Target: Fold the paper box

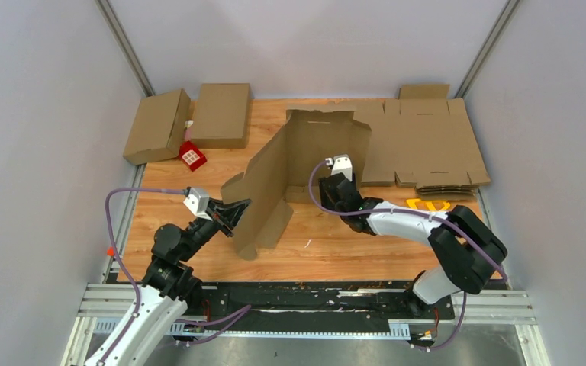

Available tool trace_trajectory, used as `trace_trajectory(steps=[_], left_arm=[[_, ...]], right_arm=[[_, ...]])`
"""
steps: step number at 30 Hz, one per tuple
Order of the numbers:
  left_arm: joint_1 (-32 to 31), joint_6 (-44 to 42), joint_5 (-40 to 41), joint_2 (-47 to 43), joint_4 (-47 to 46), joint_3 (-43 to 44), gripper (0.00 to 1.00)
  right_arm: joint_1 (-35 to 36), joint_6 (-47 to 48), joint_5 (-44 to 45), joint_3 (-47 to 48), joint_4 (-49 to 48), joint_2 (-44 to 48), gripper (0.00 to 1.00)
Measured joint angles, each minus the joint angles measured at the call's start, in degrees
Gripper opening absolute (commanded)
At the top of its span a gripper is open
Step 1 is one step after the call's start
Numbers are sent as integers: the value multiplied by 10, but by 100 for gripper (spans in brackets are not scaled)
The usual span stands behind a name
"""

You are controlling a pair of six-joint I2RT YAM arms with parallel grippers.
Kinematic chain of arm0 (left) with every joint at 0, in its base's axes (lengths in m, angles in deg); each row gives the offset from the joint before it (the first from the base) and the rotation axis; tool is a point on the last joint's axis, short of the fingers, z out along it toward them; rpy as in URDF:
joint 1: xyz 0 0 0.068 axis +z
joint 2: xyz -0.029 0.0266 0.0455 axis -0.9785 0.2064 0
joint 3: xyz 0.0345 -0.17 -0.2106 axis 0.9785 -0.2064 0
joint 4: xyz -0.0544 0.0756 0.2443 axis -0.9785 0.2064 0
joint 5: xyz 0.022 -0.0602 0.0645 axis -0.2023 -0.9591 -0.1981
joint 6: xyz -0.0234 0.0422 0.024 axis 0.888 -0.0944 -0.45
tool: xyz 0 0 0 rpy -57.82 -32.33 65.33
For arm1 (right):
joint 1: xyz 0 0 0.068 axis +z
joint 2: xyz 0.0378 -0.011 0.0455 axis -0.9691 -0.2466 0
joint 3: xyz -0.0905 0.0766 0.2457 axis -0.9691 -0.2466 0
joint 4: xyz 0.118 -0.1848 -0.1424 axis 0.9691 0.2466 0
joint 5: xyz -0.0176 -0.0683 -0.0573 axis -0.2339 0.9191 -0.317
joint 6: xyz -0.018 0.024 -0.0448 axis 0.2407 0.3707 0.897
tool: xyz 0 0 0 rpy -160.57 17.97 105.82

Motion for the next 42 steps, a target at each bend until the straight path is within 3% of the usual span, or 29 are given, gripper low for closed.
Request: trace_trajectory(steps=[4, 8, 12, 18, 28, 36, 42], left_arm=[[0, 0, -2, 5, -4, 0, 0], [0, 0, -2, 6, -6, 0, 0], [0, 1, -3, 6, -8, 0, 1], [0, 1, -3, 7, -8, 0, 1], [0, 0, -3, 7, -8, 0, 1], [0, 1, -3, 7, -8, 0, 1], [0, 0, -3, 7, -8, 0, 1]], right_arm=[[-5, 7, 0, 24, 4, -29, 64], [-5, 12, -7, 30, 9, -35, 86], [-4, 21, -15, 7, 9, 0, 100], [-5, 25, -16, -33, 13, 81, 100], [-18, 28, -48, -64, 27, 98, 100], [-137, 27, -171, -141, -39, 209, 100], [-216, 21, -270, -144, -133, 170, 100]])
